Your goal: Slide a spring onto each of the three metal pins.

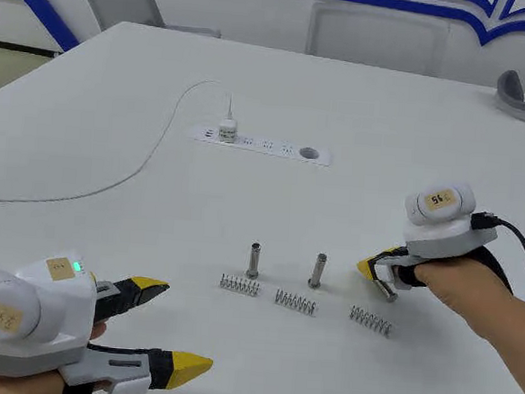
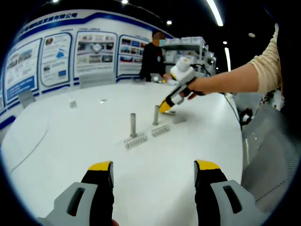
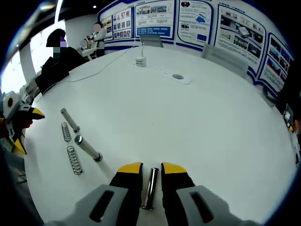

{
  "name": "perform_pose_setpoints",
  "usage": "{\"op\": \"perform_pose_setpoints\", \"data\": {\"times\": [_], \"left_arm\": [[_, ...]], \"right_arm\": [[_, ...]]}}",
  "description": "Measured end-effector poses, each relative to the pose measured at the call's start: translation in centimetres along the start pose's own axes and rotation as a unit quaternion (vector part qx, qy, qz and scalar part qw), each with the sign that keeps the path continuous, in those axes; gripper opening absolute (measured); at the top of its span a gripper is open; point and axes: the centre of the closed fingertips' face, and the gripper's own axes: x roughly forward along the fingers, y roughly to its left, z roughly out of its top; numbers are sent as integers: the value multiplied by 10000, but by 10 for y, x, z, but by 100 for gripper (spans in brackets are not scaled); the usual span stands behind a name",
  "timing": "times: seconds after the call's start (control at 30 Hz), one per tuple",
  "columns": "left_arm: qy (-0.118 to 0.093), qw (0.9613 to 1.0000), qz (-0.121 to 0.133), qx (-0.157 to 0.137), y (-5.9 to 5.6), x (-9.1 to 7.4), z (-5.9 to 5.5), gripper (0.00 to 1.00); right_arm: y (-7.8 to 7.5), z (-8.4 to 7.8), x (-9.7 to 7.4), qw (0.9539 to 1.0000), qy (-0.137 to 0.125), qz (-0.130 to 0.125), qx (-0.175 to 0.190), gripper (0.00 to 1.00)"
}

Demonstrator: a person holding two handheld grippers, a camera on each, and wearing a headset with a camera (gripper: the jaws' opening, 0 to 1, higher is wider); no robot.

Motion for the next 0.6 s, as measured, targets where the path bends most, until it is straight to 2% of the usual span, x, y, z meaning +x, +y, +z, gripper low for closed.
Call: {"op": "perform_pose_setpoints", "data": {"times": [0.23, 0.6], "left_arm": [[22, 10000, 17, -31, 3, -1, -2, 70], [9, 10000, 5, -46, 2, 1, -2, 70]], "right_arm": [[0, -7, 5, 9997, 191, -30, 117, 14], [4, -9, 0, 9991, 232, -64, 335, 10]]}}
